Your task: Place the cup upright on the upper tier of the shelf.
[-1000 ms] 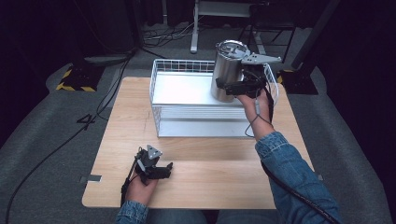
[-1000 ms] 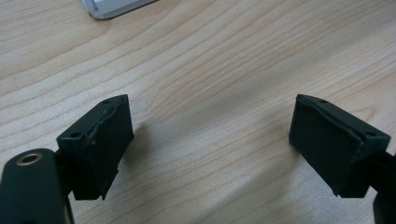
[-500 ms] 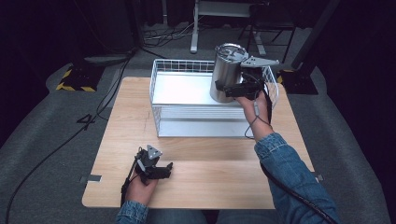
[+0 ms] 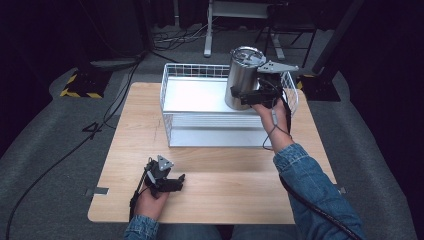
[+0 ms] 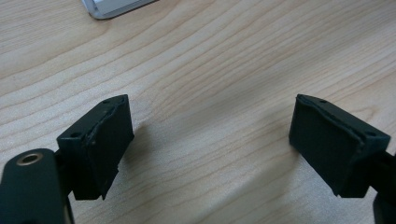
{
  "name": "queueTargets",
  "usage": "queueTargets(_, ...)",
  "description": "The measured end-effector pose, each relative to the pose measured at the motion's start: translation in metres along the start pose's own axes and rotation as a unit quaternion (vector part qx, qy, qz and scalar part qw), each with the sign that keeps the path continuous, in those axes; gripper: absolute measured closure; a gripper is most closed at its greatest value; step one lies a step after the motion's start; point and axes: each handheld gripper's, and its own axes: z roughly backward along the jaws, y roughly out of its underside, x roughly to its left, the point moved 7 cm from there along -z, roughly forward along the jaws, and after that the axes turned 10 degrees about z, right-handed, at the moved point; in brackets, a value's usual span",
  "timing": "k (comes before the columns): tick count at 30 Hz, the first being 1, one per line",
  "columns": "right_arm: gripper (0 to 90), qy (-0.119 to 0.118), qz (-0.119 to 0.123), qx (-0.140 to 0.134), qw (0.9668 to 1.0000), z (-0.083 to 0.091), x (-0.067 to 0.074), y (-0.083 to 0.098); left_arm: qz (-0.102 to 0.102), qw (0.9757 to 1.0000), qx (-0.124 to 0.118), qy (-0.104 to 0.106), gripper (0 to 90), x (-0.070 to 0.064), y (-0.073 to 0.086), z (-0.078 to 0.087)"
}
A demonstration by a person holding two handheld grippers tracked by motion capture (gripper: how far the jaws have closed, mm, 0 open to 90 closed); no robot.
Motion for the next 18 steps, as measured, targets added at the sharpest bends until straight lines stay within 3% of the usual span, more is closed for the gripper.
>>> queueTargets(11,0.0,0.001,-0.001,-0.010,0.9999,0.014,0.000,0.000,-0.002,1.0000,0.001,0.001,14.2,0.000,0.000,0.000)
queueTargets(18,0.0,-0.014,-0.009,-0.024,0.9996,0.040,-0.002,0.002,-0.003,1.0000,0.001,0.001,14.2,0.000,0.000,0.000)
